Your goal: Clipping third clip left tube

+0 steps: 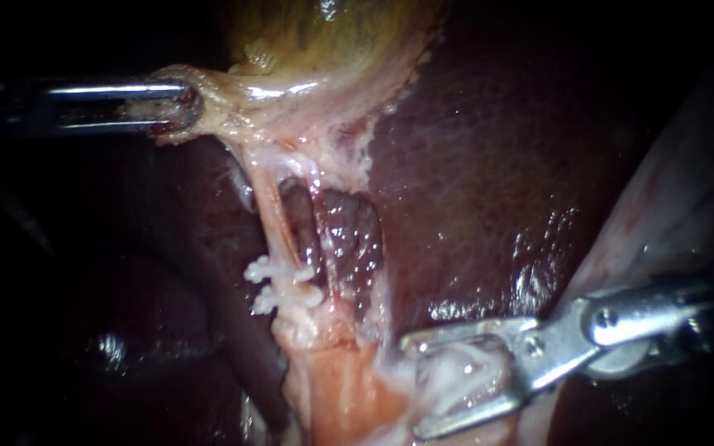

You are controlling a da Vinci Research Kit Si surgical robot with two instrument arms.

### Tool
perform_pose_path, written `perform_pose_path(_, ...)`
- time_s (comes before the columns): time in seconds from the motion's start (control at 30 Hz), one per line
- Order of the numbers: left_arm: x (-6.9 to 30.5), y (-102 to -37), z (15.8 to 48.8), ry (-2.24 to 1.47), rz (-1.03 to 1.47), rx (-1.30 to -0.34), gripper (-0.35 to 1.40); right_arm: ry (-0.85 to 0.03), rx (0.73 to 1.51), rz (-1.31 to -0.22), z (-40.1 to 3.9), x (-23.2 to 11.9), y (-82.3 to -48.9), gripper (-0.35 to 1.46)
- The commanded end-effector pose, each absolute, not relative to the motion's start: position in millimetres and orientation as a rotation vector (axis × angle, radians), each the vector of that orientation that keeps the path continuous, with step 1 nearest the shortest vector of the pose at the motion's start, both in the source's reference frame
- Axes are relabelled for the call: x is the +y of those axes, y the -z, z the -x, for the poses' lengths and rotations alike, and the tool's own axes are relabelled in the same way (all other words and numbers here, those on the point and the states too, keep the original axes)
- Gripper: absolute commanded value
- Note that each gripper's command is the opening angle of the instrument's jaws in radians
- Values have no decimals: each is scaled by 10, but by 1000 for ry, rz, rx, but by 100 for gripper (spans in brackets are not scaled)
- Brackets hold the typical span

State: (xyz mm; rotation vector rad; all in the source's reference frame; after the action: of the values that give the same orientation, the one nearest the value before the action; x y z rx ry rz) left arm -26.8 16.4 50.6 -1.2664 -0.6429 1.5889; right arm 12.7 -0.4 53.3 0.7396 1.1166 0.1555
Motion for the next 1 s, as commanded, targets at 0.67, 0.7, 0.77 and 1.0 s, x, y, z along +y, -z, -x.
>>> perform_pose_path(0.67,163,-504,273,-1599,1270,-631,-35,-372,1194,-698,-191,63,-574,50)
perform_pose_path(0.7,163,-504,274,-1599,1270,-631,-35,-383,1191,-694,-192,65,-578,50)
perform_pose_path(0.77,163,-504,274,-1599,1270,-631,-35,-395,1187,-691,-191,68,-585,50)
perform_pose_path(1.0,163,-504,274,-1598,1269,-630,-35,-428,1178,-685,-193,80,-604,50)
